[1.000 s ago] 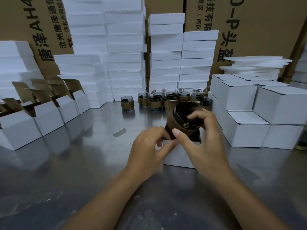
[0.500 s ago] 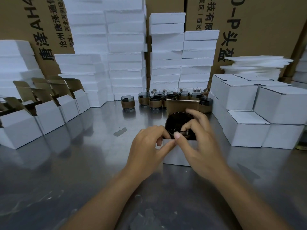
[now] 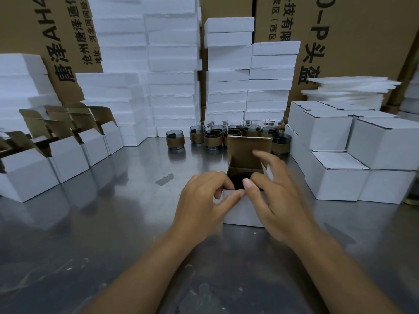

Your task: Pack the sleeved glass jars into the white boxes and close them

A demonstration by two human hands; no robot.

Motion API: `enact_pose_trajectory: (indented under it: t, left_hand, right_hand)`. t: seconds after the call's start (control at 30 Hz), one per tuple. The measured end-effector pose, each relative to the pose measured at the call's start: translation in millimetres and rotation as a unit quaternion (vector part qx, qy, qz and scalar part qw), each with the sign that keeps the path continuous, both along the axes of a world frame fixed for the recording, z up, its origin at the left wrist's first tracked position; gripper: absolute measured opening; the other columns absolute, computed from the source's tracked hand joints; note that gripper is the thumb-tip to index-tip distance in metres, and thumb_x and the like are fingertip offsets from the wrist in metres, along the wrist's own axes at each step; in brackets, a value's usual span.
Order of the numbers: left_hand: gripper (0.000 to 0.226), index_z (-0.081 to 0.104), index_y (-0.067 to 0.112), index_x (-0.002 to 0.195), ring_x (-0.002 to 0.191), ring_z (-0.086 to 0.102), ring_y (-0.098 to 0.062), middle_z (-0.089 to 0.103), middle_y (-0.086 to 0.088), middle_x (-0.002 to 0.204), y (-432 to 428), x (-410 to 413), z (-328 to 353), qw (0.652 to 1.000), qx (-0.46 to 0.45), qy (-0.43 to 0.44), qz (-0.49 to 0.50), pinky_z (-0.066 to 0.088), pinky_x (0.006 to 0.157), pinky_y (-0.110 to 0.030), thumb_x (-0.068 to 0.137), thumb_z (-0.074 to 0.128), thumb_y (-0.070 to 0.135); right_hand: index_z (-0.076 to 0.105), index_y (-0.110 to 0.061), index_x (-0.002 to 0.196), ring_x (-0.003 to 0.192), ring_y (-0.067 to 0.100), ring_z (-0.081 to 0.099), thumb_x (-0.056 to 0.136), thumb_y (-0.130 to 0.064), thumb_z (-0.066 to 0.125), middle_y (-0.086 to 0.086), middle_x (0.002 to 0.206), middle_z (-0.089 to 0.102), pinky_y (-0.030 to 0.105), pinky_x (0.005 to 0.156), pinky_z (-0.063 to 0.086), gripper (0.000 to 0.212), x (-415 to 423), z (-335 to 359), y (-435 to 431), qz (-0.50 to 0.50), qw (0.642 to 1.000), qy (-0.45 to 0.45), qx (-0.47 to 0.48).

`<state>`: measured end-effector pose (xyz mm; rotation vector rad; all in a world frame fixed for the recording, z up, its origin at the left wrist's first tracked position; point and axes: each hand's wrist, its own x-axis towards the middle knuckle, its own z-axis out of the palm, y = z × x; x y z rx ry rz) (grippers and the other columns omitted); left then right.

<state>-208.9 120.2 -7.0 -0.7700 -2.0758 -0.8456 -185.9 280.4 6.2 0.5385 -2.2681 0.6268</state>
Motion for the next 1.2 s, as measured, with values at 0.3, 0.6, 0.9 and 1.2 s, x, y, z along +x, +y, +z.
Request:
enact_pose_trajectory:
  t: [0.3, 0.6, 0.9, 1.2]
  left_hand:
    - [0.023, 0.042, 0.049, 0.109, 0.073, 0.051, -0.003, 0.051, 0.008, 0.076, 1, 4, 5, 0.974, 0.163, -0.147, -0.063, 0.040, 0.066, -0.009, 0.092, 0.051, 0.036]
    - [0.052, 0.031, 0.038, 0.138, 0.104, 0.050, 0.007, 0.048, 0.013, 0.120, 2, -3, 5, 0.892, 0.211, -0.383, -0.112, 0.040, 0.073, -0.009, 0.090, 0.052, 0.041]
    - [0.053, 0.033, 0.038, 0.136, 0.093, 0.054, 0.016, 0.050, 0.015, 0.117, 2, -4, 8, 0.882, 0.210, -0.384, -0.172, 0.041, 0.071, 0.000, 0.093, 0.048, 0.010]
    - [0.028, 0.045, 0.036, 0.108, 0.094, 0.057, 0.009, 0.060, 0.018, 0.103, 0, -5, 5, 0.880, 0.212, -0.365, -0.216, 0.043, 0.072, -0.006, 0.086, 0.053, 0.022]
  right_hand:
    - [0.051, -0.023, 0.107, 0.108, 0.007, 0.049, 0.092, -0.016, 0.044, -0.005, 0.113, 0.050, 0.018, 0.093, 0.038, 0.018, -1, 8, -2, 0.012, 0.947, 0.035, -0.320]
    - [0.048, -0.036, 0.114, 0.086, -0.009, 0.057, 0.090, -0.018, 0.059, -0.015, 0.102, 0.058, 0.006, 0.064, 0.042, 0.031, -15, 2, 1, 0.052, 0.873, -0.230, -0.427]
    - [0.047, -0.049, 0.097, 0.067, -0.022, 0.056, 0.091, -0.006, 0.056, -0.023, 0.085, 0.056, -0.002, 0.053, 0.039, 0.044, -13, 4, -1, 0.114, 0.877, -0.230, -0.406]
    - [0.060, -0.026, 0.085, 0.082, -0.001, 0.062, 0.087, 0.001, 0.059, -0.015, 0.081, 0.067, 0.008, 0.068, 0.045, 0.028, -17, 0, 0, 0.136, 0.890, -0.171, -0.400]
